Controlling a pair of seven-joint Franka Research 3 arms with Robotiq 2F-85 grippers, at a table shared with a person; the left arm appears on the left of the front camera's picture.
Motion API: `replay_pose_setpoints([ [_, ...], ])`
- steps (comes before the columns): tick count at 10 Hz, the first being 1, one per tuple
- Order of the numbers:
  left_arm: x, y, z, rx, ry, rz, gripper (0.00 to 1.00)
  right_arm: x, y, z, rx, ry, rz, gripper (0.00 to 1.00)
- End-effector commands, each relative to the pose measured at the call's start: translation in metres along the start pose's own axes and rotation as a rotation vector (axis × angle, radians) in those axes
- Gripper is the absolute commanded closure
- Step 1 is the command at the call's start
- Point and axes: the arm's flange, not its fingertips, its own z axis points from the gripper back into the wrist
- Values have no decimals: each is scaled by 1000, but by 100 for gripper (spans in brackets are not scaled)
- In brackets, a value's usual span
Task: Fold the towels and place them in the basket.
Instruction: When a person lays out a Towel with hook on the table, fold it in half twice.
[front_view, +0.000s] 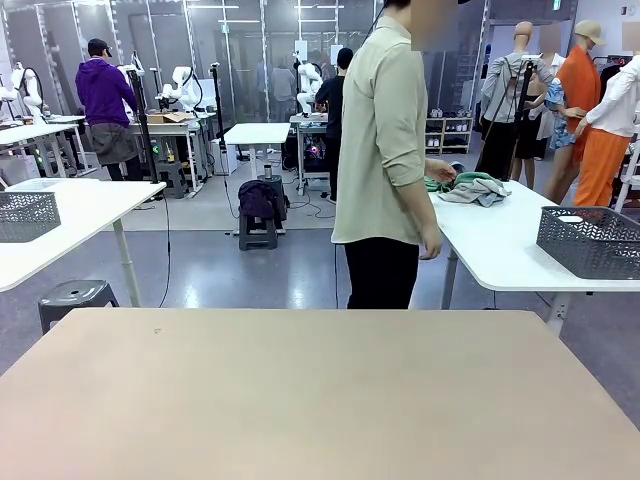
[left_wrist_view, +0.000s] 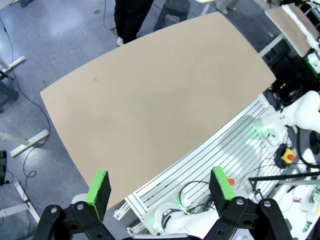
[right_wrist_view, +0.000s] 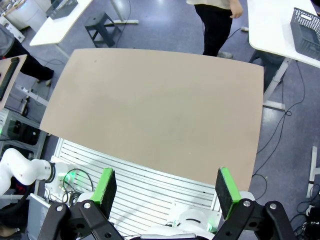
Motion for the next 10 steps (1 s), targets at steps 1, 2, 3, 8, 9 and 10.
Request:
replay_pose_setpoints([
  [1,1,-3,2,0,-9,-11,0,-4,2,6,8,-15,9,0],
  [2,1,-3,2,0,-9,-11,0,-4,2,6,8,-15,9,0],
  [3,1,-3,2,0,-9,-11,0,-4,2,6,8,-15,9,0],
  [8,1,-3,2,0,-9,-11,0,-4,2,6,8,-15,9,0],
  [9,1,-3,2,0,-9,-11,0,-4,2,6,8,-15,9,0],
  [10,1,-3,2,0,-9,-11,0,-4,2,6,8,-15,9,0],
])
